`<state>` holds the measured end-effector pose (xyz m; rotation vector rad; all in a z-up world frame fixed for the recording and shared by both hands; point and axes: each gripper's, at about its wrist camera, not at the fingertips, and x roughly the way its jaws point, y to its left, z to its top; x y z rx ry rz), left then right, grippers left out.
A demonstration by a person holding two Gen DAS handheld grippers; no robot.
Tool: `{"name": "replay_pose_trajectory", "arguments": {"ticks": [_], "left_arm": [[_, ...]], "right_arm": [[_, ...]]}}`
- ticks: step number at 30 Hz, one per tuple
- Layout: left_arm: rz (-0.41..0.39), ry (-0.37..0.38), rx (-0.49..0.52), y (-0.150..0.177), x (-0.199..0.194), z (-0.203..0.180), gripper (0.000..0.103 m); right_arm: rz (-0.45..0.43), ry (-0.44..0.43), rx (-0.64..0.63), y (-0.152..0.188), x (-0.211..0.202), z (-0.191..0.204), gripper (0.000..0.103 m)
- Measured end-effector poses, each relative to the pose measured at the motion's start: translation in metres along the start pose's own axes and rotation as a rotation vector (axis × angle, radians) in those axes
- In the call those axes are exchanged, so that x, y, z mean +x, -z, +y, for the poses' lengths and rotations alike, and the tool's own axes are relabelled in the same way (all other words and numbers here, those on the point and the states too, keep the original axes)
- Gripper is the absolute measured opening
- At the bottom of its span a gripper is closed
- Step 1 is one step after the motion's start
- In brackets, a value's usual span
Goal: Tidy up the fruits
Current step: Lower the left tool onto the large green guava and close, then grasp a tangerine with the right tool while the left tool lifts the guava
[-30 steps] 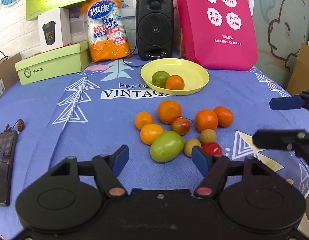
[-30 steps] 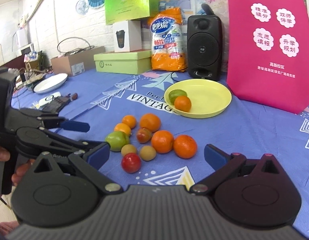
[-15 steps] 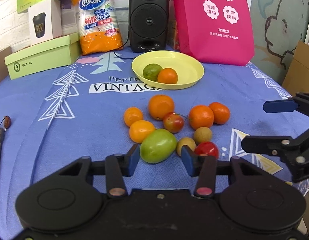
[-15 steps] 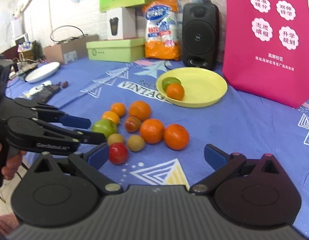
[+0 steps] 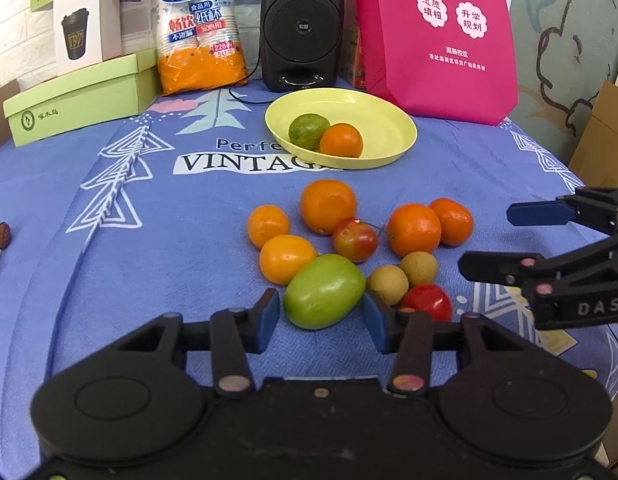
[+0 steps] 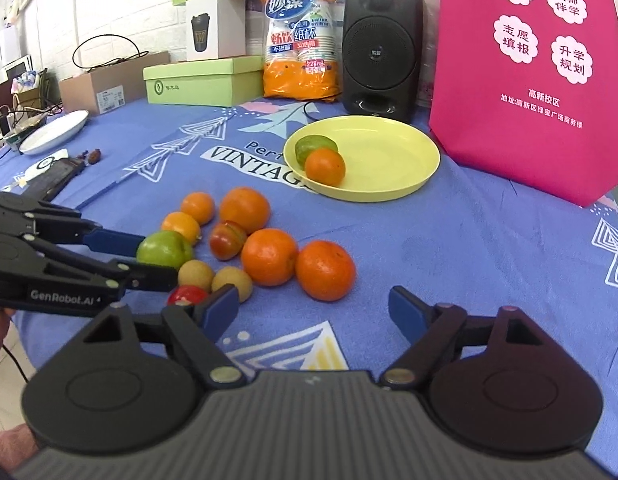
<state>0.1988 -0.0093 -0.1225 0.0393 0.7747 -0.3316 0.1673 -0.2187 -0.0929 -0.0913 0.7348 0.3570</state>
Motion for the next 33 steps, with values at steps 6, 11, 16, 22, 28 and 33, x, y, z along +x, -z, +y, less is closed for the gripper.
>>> {"name": "replay_pose_trajectory", "arguments": {"ticks": [6, 11, 16, 22, 28, 33], "left_arm": [[0.002, 0.008, 0.002, -0.001, 0.005, 0.000, 0.046], [0.003, 0.024, -0.002, -0.002, 0.006, 0.003, 0.044], [0.003, 0.036, -0.006, -0.002, 0.005, 0.005, 0.042], [0.005, 0.035, -0.010, -0.003, 0.005, 0.005, 0.042], [0.008, 0.037, -0.013, -0.003, 0.006, 0.005, 0.042], [0.019, 0.049, -0.035, -0.002, 0.012, 0.008, 0.042]], "right_arm": [[0.009, 0.023, -0.017, -0.008, 0.017, 0.000, 0.075], [0.004, -0.003, 0.004, -0.014, 0.028, -0.007, 0.071], [0.010, -0.075, 0.050, -0.018, 0.028, -0.017, 0.058], [0.034, 0.009, -0.015, -0.013, 0.024, -0.019, 0.054], [0.036, 0.000, -0.056, -0.016, 0.039, -0.009, 0.045], [0.042, -0.027, -0.016, -0.017, 0.047, -0.013, 0.040]]}}
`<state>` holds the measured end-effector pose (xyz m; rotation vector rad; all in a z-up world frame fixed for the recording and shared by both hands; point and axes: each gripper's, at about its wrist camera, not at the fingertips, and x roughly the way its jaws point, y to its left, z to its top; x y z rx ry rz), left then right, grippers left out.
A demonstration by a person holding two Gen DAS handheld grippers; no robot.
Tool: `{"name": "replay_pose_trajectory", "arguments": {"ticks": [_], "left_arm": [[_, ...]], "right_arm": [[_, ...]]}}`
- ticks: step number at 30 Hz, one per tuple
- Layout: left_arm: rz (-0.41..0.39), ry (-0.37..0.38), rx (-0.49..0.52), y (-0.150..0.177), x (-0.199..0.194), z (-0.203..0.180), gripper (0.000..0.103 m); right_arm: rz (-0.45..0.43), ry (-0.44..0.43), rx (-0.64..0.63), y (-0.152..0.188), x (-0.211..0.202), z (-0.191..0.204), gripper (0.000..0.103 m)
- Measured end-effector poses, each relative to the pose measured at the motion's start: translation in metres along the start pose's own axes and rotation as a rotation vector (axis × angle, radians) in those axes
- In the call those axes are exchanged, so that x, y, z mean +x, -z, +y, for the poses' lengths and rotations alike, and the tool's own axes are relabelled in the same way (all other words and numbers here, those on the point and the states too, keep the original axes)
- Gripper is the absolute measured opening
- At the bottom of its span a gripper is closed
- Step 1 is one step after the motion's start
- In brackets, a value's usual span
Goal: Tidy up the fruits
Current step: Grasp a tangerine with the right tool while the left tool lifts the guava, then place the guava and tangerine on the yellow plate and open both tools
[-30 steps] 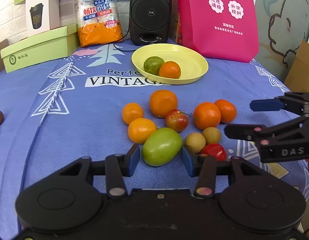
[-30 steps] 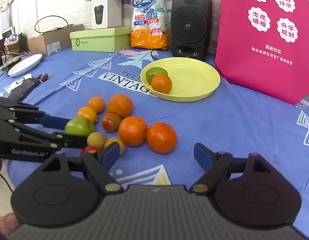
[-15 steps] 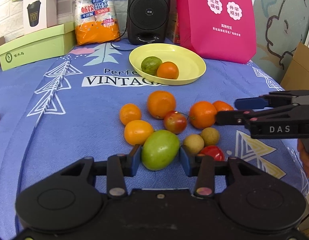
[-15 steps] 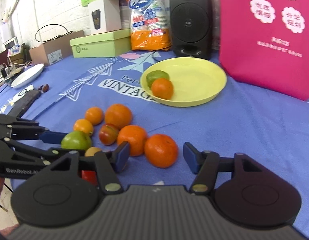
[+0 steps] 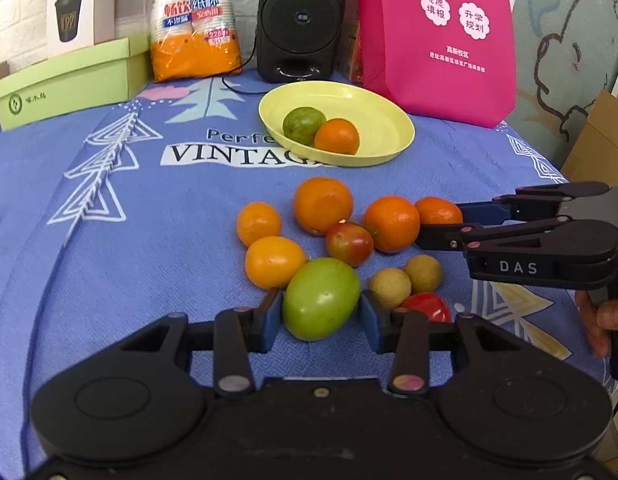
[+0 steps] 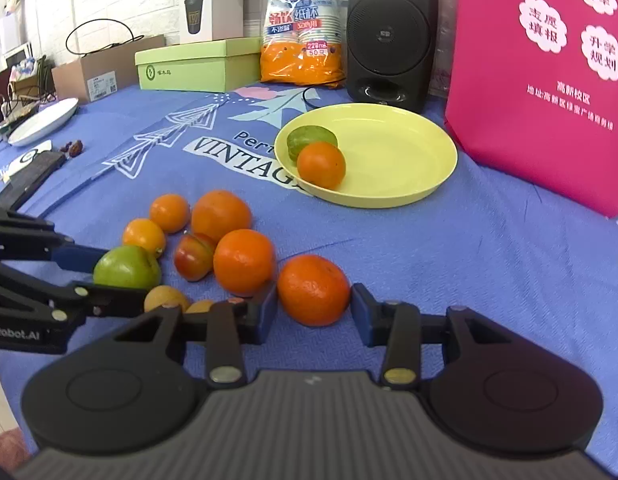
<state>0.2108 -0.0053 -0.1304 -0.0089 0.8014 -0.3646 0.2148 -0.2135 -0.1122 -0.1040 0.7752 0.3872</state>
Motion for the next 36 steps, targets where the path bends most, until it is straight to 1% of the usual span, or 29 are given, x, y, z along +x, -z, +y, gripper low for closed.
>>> {"name": "replay_pose_trajectory", "arguments": {"ticks": [5, 8, 12, 14, 24, 29, 36], "left_arm": [[0.001, 0.000, -0.003, -0.001, 0.001, 0.001, 0.040], [0.001, -0.012, 0.003, -0.001, -0.002, -0.001, 0.040], [-0.004, -0.024, -0.007, 0.000, -0.007, 0.001, 0.040], [-0.008, -0.029, -0.009, 0.000, -0.011, 0.002, 0.040], [-0.041, -0.061, -0.005, 0.001, -0.038, 0.001, 0.040], [-0.064, -0.063, -0.003, 0.001, -0.054, 0.003, 0.040], [-0.117, -0.061, 0.018, -0.020, -0.072, 0.006, 0.040]], "right_arm": [[-0.007, -0.023, 0.031, 0.002, 0.002, -0.005, 0.040], [-0.016, -0.037, 0.056, 0.003, 0.001, -0.008, 0.039], [-0.023, -0.032, 0.063, 0.008, -0.007, -0.007, 0.038], [-0.028, -0.023, 0.061, 0.010, -0.013, -0.004, 0.038], [-0.070, -0.045, 0.055, 0.020, -0.051, 0.009, 0.038], [-0.100, -0.046, 0.049, 0.023, -0.075, 0.014, 0.038], [-0.145, -0.017, 0.045, 0.013, -0.098, 0.006, 0.038]]}}
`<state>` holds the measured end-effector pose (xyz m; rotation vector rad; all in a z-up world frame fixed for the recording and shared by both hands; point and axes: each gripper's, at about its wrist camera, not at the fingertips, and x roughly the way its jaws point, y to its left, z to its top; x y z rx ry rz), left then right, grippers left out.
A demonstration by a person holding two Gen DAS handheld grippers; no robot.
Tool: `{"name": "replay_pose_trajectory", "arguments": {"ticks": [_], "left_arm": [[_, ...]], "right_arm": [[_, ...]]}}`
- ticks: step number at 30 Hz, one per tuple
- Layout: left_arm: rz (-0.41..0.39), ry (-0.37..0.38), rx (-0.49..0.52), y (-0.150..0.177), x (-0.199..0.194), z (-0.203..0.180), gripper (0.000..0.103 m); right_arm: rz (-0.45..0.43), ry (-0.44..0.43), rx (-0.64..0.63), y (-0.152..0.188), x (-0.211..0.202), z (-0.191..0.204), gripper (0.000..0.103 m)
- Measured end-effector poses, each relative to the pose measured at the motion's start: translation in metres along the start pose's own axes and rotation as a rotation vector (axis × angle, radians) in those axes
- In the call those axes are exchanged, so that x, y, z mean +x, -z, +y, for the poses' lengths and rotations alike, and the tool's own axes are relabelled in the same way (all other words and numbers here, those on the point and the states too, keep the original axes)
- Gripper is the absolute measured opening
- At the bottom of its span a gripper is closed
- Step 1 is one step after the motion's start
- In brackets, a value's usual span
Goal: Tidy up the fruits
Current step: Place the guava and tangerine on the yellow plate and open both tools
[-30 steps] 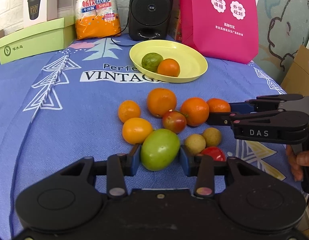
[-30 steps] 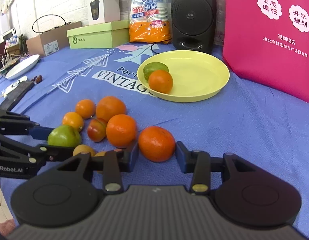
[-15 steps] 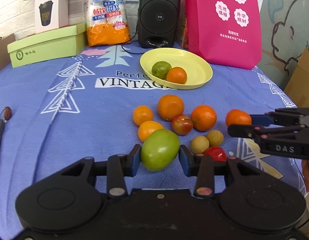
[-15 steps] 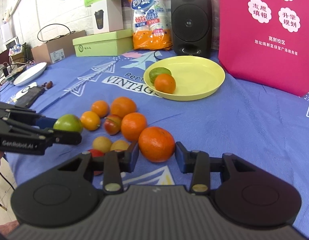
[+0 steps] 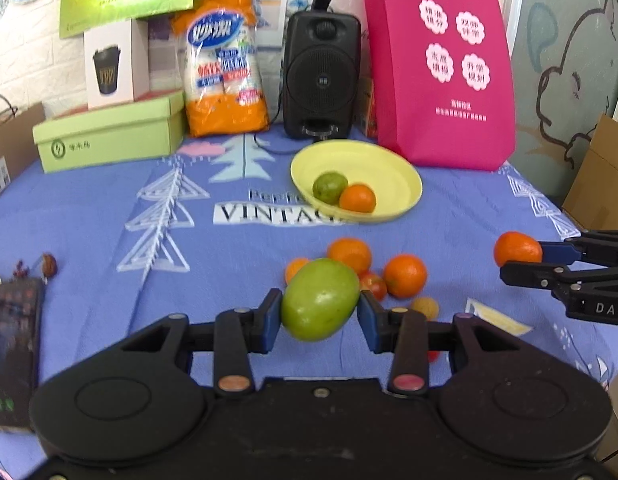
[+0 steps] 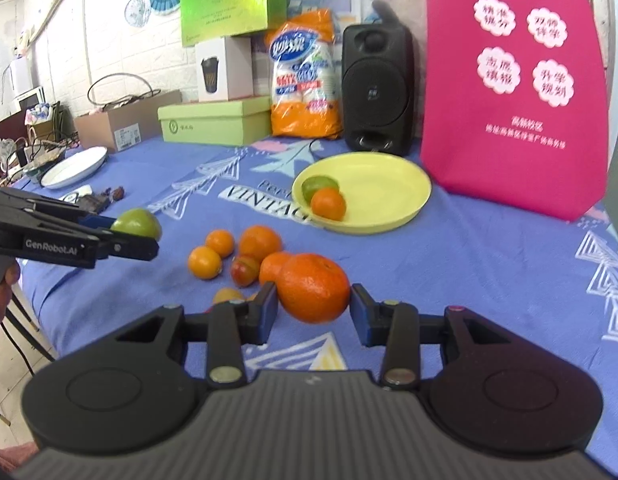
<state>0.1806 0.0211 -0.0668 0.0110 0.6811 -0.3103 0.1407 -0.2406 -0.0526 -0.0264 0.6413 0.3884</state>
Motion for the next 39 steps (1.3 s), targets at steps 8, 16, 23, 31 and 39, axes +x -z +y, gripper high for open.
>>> {"name": "replay_pose_trajectory", "arguments": {"ticks": [8, 16, 23, 31, 39], "left_arm": [[-0.037, 0.017, 0.057, -0.051, 0.029, -0.005, 0.040], [-0.010, 0.060, 0.042, -0.113, 0.111, -0.003, 0.040], [0.066, 0.023, 0.037, -0.146, 0.201, -0.001, 0.040], [0.120, 0.016, 0.027, -0.154, 0.258, -0.006, 0.040], [0.104, 0.013, 0.027, -0.157, 0.256, -0.008, 0.041]], "right_arm": [[-0.033, 0.021, -0.018, -0.032, 0.013, -0.017, 0.038], [-0.033, 0.060, -0.046, -0.069, 0.065, -0.034, 0.038], [0.033, 0.063, -0.039, -0.077, 0.124, -0.048, 0.038], [0.067, 0.049, -0.001, -0.075, 0.161, -0.062, 0.038], [0.097, 0.047, 0.003, -0.072, 0.178, -0.066, 0.039]]}}
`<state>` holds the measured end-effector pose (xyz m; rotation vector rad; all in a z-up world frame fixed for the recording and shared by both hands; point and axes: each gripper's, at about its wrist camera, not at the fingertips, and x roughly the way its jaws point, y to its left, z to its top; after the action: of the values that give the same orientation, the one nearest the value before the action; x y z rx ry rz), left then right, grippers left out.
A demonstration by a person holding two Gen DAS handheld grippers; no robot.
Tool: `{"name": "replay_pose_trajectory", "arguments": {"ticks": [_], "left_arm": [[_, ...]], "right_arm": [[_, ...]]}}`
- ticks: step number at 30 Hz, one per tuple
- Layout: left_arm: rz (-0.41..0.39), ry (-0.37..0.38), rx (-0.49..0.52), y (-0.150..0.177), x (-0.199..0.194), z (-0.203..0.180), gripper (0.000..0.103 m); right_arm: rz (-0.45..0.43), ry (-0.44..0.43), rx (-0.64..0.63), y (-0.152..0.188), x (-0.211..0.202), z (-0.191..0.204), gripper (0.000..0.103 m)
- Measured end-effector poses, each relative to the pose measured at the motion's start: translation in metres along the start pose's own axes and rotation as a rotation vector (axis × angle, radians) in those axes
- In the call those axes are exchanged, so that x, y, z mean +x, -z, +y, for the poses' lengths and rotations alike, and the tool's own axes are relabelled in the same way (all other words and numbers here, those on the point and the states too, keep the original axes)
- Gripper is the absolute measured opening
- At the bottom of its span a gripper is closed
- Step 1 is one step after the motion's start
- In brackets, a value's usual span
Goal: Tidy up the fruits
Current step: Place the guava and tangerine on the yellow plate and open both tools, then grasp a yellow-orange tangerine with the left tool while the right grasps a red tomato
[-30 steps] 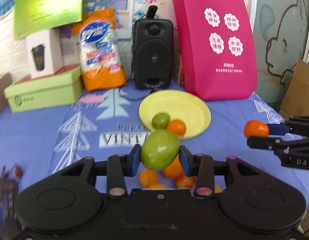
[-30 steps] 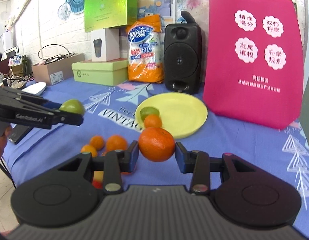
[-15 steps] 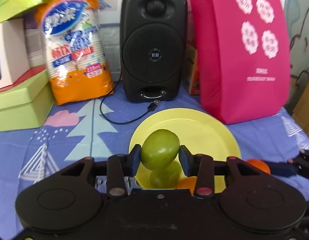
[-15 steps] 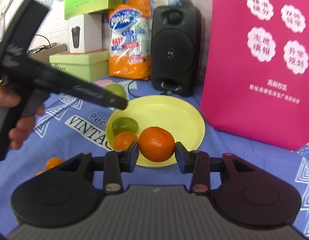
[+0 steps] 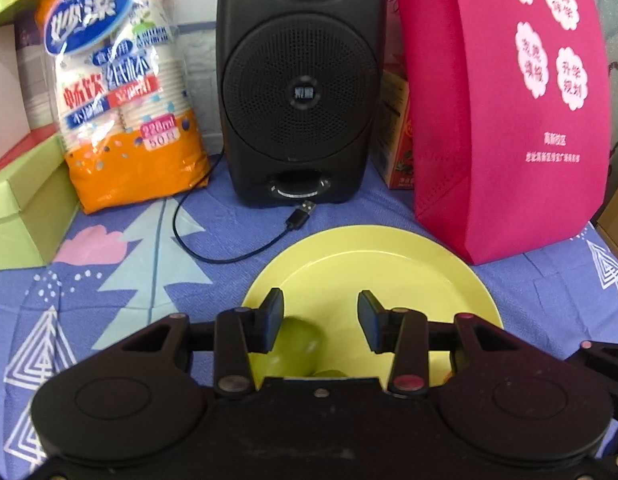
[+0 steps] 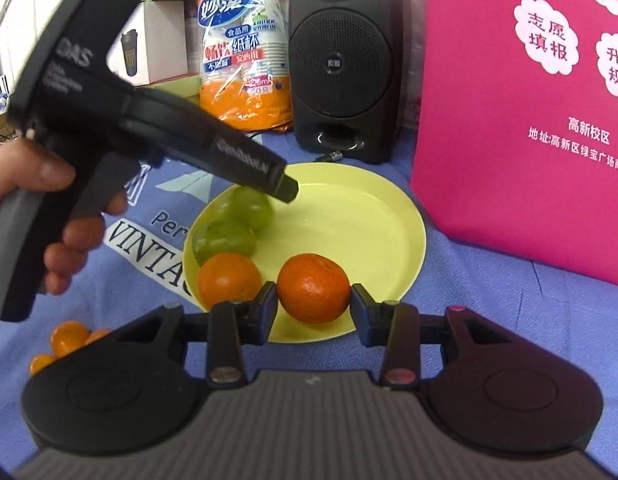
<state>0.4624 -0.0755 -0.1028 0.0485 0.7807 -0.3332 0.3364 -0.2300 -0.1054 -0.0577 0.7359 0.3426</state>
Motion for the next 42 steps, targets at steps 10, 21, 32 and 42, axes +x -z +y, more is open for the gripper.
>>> {"name": "replay_pose_trajectory", "arguments": {"ticks": [10, 21, 32, 42], "left_arm": [[-0.092, -0.001, 0.015, 0.028, -0.085, 0.007, 0.059], [-0.166, -0.095, 0.004, 0.106, -0.186, 0.012, 0.090], [-0.091, -0.075, -0.008, 0.192, -0.213, 0.008, 0.090], [-0.064, -0.064, -0.013, 0.212, -0.205, 0.008, 0.086]], "right_arm": [[-0.081, 0.024, 0.010, 0.003, -0.047, 0.001, 0.057], [-0.160, 0.007, 0.029, 0.035, -0.126, 0.024, 0.098], [-0.101, -0.119, -0.095, 0.087, -0.154, 0.079, 0.098], [-0.045, -0.153, -0.153, 0.104, -0.153, 0.102, 0.098]]}}
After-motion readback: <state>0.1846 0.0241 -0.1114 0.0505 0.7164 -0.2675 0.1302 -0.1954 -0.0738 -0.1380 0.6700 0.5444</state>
